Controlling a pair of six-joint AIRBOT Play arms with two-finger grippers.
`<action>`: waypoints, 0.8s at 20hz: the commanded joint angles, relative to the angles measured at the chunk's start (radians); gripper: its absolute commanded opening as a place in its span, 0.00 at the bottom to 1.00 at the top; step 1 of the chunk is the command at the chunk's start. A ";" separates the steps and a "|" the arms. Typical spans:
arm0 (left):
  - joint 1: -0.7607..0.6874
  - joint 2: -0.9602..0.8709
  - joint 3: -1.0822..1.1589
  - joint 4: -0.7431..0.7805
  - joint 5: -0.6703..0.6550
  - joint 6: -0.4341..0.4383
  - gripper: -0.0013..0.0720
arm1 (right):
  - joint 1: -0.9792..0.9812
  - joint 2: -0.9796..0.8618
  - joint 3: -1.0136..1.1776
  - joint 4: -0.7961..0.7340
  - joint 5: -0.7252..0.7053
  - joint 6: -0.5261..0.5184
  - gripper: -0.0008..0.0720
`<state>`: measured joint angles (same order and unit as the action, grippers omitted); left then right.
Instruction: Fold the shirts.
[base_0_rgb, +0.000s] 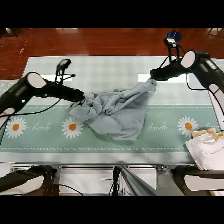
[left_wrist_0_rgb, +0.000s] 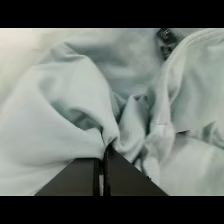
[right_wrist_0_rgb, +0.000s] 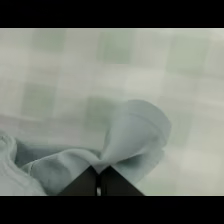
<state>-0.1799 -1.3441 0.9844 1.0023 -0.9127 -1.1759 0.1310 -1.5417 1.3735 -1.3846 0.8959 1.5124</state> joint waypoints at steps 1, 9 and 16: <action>0.001 -0.089 -0.002 0.001 0.019 0.016 0.05 | 0.002 -0.037 0.000 -0.006 -0.060 0.029 0.04; 0.072 -0.074 0.193 0.060 -0.125 0.016 0.59 | 0.001 0.062 0.001 -0.125 0.072 0.029 0.43; 0.160 -0.048 0.484 0.045 -0.282 0.085 1.00 | -0.146 0.180 -0.020 -0.162 0.409 -0.013 0.49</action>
<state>-0.0284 -1.3960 1.3838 1.0649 -1.1267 -1.1446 0.0574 -1.3869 1.3682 -1.6257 1.1713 1.5288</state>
